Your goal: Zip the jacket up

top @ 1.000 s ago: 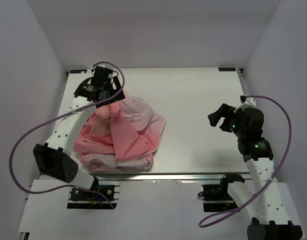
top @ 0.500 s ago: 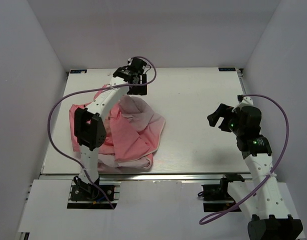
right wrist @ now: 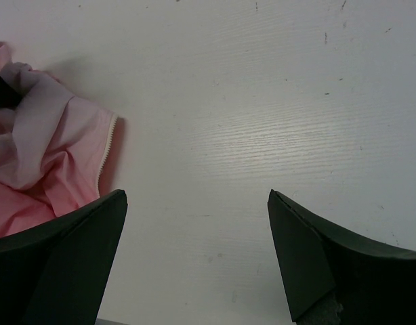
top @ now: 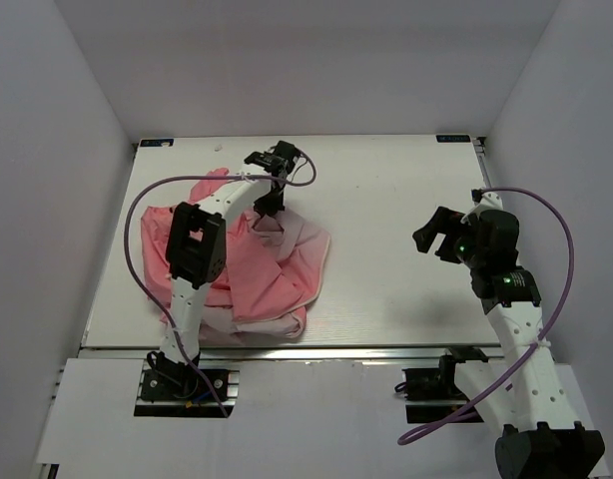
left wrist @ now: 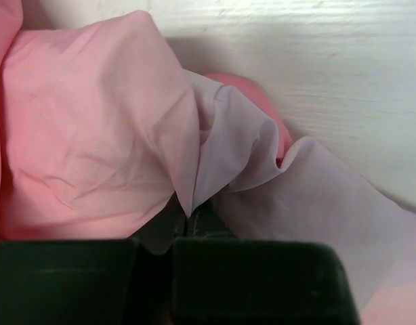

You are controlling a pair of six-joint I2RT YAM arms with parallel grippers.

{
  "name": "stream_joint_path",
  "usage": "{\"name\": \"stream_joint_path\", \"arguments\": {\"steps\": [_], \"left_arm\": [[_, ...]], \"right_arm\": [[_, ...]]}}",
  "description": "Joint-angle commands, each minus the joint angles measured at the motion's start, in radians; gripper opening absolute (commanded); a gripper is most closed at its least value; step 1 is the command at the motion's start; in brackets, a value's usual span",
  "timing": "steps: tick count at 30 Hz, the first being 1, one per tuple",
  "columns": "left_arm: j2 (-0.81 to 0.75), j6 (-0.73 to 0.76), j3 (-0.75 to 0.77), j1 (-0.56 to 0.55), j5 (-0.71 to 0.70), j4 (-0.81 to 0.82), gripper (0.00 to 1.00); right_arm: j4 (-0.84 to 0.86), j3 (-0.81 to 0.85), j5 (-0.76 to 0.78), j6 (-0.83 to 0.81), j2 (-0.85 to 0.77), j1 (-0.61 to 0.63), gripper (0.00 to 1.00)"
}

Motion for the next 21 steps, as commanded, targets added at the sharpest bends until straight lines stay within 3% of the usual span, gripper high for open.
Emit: {"name": "stream_joint_path", "arguments": {"steps": [1,3,4,7,11,14,17,20,21], "left_arm": [[-0.184,0.061,0.021,0.004,0.134,0.194,0.00],[-0.328,0.101,-0.023,0.002,0.236,0.308,0.00],[-0.371,0.113,-0.057,0.002,0.370,0.412,0.00],[-0.462,0.110,-0.042,0.002,0.634,0.525,0.00],[-0.417,0.083,0.247,-0.022,0.881,0.531,0.00],[-0.390,0.072,0.375,-0.050,1.024,0.547,0.00],[-0.489,0.081,0.321,-0.050,1.017,0.574,0.00],[-0.622,0.122,0.051,-0.050,0.740,0.614,0.00],[-0.701,0.127,-0.092,-0.050,0.575,0.616,0.00]], "right_arm": [[0.011,-0.012,-0.012,-0.009,-0.018,-0.003,0.89],[0.017,-0.014,-0.023,-0.009,-0.022,-0.003,0.89],[0.022,-0.014,-0.029,-0.009,-0.024,-0.003,0.89],[0.032,-0.012,-0.040,-0.005,-0.035,-0.003,0.89],[0.048,-0.006,-0.022,0.008,-0.058,-0.003,0.89],[0.055,0.005,0.018,0.021,-0.076,-0.003,0.89],[0.049,0.011,0.063,0.022,-0.099,-0.003,0.89],[0.040,0.011,0.107,0.023,-0.121,-0.003,0.89],[0.037,0.009,0.109,0.022,-0.125,-0.003,0.89]]}}
